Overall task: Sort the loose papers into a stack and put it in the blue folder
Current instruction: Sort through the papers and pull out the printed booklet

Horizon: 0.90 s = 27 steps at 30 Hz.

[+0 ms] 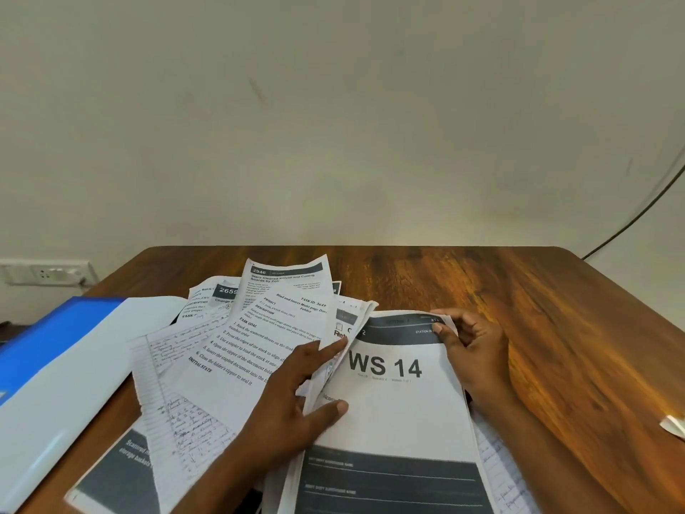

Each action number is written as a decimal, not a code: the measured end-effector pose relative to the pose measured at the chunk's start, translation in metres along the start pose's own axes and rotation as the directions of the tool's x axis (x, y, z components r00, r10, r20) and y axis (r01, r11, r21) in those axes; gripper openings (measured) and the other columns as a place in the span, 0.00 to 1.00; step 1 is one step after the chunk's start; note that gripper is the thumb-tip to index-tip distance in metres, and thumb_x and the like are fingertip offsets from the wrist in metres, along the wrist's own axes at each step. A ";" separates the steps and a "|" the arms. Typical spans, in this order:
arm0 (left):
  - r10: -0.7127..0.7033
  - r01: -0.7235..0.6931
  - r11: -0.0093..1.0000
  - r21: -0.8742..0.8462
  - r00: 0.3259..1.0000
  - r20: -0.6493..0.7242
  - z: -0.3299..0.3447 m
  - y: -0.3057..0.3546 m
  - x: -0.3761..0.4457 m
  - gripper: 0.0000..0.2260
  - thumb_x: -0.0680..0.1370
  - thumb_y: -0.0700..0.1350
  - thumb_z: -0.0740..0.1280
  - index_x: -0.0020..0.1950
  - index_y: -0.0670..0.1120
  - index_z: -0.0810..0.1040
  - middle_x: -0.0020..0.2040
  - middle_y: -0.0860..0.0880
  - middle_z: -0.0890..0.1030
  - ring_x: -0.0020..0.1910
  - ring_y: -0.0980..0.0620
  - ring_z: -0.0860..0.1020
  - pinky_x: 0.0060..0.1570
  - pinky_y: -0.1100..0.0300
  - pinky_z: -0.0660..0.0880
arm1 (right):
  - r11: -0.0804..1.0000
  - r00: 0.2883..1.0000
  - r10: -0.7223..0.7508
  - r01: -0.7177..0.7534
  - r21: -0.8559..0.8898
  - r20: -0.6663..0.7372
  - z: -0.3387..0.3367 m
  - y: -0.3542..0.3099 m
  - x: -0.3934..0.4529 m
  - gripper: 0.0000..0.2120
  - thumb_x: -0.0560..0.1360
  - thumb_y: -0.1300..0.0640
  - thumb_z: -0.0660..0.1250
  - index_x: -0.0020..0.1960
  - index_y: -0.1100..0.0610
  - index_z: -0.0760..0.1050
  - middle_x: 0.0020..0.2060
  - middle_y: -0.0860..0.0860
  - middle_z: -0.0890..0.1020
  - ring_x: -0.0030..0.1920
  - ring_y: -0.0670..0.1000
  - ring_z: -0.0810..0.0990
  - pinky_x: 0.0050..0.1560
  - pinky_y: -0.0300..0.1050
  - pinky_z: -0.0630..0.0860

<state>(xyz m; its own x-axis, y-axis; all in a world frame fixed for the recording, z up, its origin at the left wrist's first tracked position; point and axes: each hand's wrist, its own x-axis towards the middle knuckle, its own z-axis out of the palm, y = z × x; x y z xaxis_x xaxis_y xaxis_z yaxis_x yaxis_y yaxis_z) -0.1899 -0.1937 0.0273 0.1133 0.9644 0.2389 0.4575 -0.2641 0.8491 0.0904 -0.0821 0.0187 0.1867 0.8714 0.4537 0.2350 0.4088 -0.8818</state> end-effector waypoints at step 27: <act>-0.220 -0.017 0.906 -0.422 0.834 -0.506 -0.001 -0.007 0.014 0.09 0.77 0.38 0.75 0.56 0.46 0.88 0.49 0.54 0.89 0.48 0.52 0.87 0.32 0.66 0.78 | 0.978 0.976 -0.108 0.071 0.195 0.187 0.018 -0.007 -0.010 0.16 0.75 0.74 0.72 0.49 0.54 0.85 0.46 0.45 0.89 0.45 0.43 0.87 0.47 0.34 0.81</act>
<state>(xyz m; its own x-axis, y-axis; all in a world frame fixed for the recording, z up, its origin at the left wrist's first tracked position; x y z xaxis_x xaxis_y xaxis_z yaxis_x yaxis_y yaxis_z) -0.1923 -0.1782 0.0255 -0.4526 0.8558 0.2506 0.0402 -0.2612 0.9644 0.0697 -0.0885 0.0183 -0.0215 0.8574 0.5142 0.0569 0.5145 -0.8556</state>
